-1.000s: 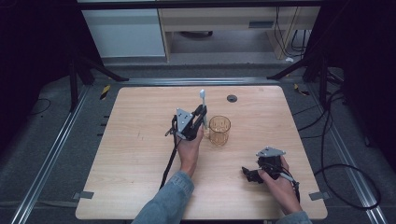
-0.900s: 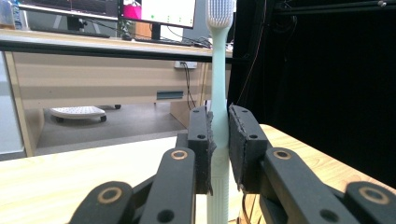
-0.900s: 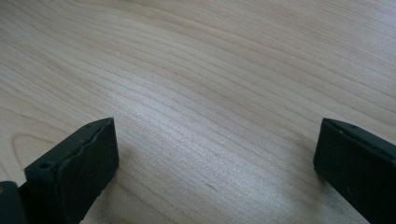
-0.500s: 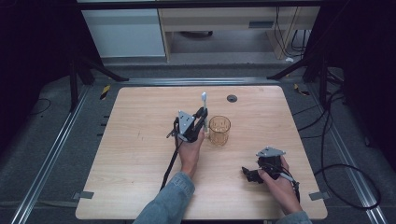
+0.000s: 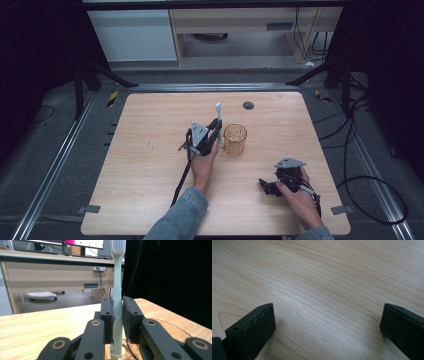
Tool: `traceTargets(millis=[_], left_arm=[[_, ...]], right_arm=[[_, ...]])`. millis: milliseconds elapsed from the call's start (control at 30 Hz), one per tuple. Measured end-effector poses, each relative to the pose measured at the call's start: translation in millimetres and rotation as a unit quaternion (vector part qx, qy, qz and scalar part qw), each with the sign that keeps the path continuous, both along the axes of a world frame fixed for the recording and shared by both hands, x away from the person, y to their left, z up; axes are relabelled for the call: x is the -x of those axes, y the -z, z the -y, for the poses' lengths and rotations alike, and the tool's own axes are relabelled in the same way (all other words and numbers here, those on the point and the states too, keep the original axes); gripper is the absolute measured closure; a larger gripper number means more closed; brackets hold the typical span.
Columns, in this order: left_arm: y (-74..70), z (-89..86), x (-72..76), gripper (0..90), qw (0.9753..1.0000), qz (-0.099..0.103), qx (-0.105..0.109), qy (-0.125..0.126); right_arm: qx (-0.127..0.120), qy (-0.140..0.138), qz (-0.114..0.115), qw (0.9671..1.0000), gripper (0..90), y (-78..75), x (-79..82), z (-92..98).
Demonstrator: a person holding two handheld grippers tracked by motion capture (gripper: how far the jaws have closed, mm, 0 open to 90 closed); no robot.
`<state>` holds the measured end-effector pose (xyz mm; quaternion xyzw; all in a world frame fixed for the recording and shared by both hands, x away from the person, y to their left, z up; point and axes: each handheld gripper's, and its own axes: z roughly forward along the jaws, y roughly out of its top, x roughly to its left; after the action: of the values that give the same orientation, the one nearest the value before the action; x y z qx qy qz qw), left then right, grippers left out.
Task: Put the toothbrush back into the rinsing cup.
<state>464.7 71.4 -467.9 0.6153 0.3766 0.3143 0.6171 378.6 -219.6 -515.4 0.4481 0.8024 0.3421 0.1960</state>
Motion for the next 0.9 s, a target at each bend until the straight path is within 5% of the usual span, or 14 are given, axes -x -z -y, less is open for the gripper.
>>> traceTargets(millis=[900], left_arm=[[1.5, -1.2, 6.8, 78.6, 0.9997, -0.006, -0.025, 0.001]], right_arm=[[0.0, 0.0, -0.001, 1.0, 0.4, 0.0, 0.0, 0.0]])
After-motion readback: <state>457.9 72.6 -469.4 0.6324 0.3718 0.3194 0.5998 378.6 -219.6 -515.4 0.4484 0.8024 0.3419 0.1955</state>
